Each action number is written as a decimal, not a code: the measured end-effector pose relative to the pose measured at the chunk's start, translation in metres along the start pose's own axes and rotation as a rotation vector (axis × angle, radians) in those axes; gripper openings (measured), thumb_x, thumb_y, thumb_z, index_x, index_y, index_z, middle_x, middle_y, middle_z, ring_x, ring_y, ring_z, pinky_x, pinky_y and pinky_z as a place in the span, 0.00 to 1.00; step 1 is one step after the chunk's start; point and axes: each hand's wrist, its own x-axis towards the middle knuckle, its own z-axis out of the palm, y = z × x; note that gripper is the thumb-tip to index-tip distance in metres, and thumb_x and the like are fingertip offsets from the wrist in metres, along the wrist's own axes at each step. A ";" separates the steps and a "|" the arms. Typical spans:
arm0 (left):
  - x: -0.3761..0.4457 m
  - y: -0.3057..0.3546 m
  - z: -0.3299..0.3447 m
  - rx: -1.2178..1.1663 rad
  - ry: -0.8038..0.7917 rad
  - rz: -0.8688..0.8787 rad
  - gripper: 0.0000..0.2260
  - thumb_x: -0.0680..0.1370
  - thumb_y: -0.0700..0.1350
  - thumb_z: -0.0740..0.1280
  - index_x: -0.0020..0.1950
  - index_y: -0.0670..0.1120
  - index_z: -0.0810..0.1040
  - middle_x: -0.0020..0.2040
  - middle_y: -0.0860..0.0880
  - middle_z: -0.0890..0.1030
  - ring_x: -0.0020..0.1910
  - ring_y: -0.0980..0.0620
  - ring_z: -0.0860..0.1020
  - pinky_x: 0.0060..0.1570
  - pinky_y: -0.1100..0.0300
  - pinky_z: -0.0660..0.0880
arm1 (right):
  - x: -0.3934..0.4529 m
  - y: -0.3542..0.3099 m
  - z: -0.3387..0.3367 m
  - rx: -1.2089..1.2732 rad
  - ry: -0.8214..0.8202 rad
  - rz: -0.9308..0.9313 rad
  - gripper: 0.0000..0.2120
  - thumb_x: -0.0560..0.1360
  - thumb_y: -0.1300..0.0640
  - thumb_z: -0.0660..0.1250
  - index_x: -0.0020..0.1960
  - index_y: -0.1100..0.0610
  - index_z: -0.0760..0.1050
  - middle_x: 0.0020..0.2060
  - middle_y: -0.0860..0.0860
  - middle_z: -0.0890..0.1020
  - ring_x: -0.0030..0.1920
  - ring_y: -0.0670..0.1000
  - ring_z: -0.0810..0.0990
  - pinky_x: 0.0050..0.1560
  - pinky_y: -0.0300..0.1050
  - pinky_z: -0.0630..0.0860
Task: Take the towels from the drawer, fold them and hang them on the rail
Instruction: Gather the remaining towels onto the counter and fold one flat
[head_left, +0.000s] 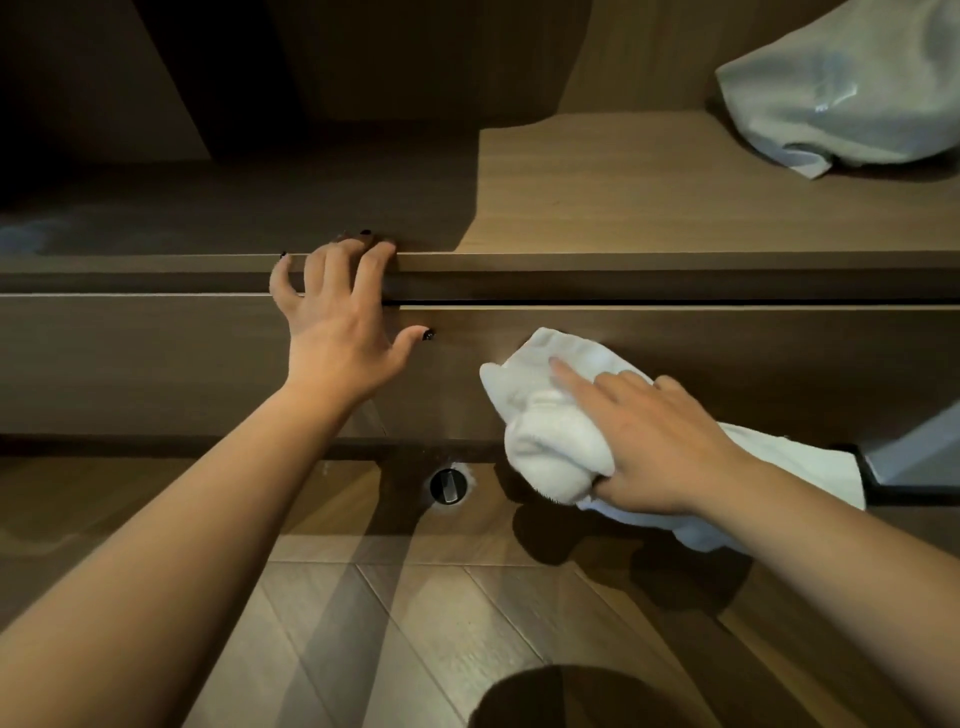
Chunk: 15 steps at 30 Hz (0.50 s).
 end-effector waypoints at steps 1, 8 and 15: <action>0.000 0.002 0.002 -0.007 0.009 -0.016 0.36 0.72 0.59 0.73 0.74 0.48 0.63 0.69 0.40 0.68 0.69 0.39 0.64 0.71 0.36 0.54 | 0.001 0.002 -0.004 0.022 0.050 0.014 0.59 0.67 0.35 0.71 0.75 0.44 0.28 0.65 0.49 0.70 0.62 0.52 0.70 0.52 0.49 0.65; 0.003 0.010 0.009 -0.049 0.062 -0.089 0.33 0.73 0.56 0.73 0.72 0.47 0.64 0.68 0.39 0.67 0.67 0.39 0.65 0.66 0.41 0.58 | 0.025 0.013 -0.023 -0.002 0.181 0.120 0.66 0.63 0.37 0.76 0.74 0.47 0.24 0.69 0.53 0.72 0.66 0.56 0.72 0.60 0.56 0.71; 0.002 0.017 0.010 -0.051 0.063 -0.127 0.33 0.74 0.56 0.73 0.73 0.45 0.64 0.69 0.39 0.67 0.68 0.38 0.65 0.66 0.41 0.58 | 0.036 0.017 -0.024 0.087 0.183 0.190 0.68 0.62 0.40 0.78 0.74 0.46 0.24 0.65 0.53 0.74 0.61 0.55 0.75 0.59 0.57 0.73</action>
